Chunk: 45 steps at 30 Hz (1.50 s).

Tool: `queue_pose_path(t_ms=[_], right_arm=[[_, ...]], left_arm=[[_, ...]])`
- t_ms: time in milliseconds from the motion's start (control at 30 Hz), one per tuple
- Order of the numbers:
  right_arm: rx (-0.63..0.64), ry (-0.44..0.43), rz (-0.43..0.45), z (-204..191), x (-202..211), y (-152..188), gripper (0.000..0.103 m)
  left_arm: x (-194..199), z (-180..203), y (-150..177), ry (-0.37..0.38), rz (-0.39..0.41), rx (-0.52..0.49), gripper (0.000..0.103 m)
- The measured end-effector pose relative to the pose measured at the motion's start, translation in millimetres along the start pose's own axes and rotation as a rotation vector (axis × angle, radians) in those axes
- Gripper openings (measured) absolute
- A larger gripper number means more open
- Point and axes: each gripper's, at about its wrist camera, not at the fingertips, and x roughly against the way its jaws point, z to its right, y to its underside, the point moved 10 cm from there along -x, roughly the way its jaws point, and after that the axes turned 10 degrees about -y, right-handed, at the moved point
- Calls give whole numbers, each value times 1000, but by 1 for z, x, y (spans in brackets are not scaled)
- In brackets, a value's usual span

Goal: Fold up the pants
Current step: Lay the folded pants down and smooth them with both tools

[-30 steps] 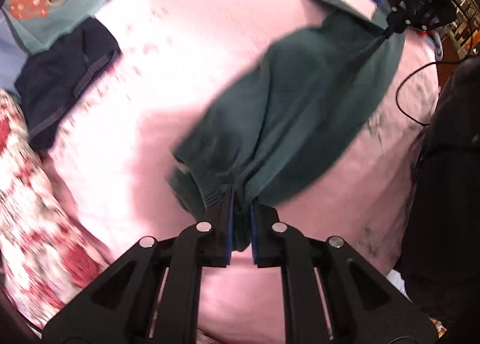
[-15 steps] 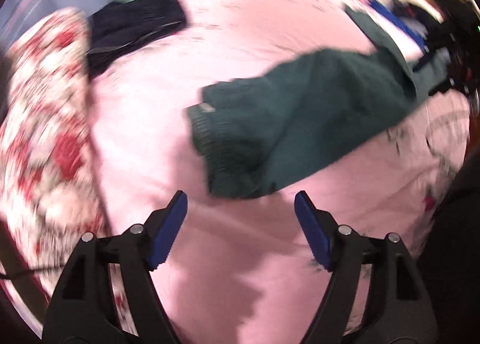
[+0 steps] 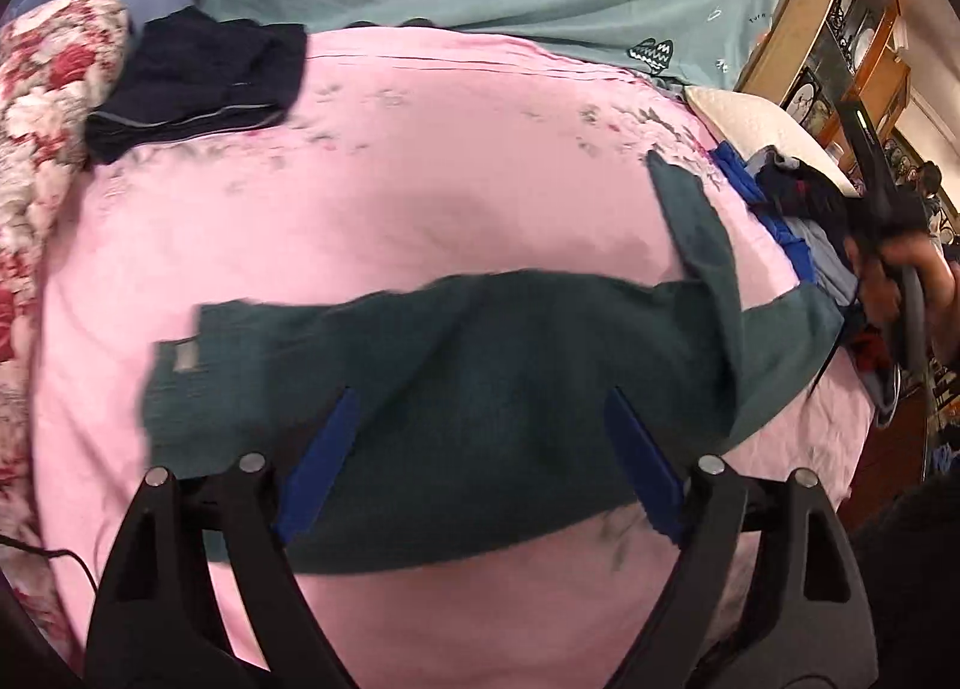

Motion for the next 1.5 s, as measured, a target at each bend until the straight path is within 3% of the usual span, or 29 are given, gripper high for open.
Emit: queue_pose_path(t_ms=[100,200,333,400,533,600,667,767,867,1000,1100,1200,1367,1500], right_arm=[[-113,4,116,35,-3,-53,50],[-186,-2,141,55,-36,-90,50],[-222,2,97,65,-85,-106,50],[-228,52,70,72,-106,-108,50],[-251,60,79,85,-123,-109,48],[-209,101,77,85,-124,-110,36],[-178,145,66,89,-126,-111,12],[-176,131,49,95,-122,-109,3],[-226,52,85,98,-104,-107,3],[-301,-82,176,100,-49,-106,3],[-327,-192,268,106,19,-99,3],[-339,-245,344,120,77,-84,3],[-423,-265,415,180,146,-17,3],[-535,-187,345,234,139,67,3]], left_arm=[[-8,23,-11,-12,0,48,86],[-10,37,-23,-9,-13,128,87],[-7,38,-24,-55,-35,165,88],[-5,35,-22,-79,-45,171,88],[-6,25,-18,-121,-70,201,89],[-8,21,-18,-127,-81,223,89],[-9,20,-21,-120,-87,247,89],[-7,22,-28,-120,-67,241,89],[-8,28,-34,-116,-61,212,89],[-9,38,-40,-82,-51,194,89],[-11,49,-43,-55,-51,165,89],[-17,70,-46,-32,-61,110,89],[-30,118,-50,31,-98,20,89],[-35,161,-49,66,-114,-79,89]])
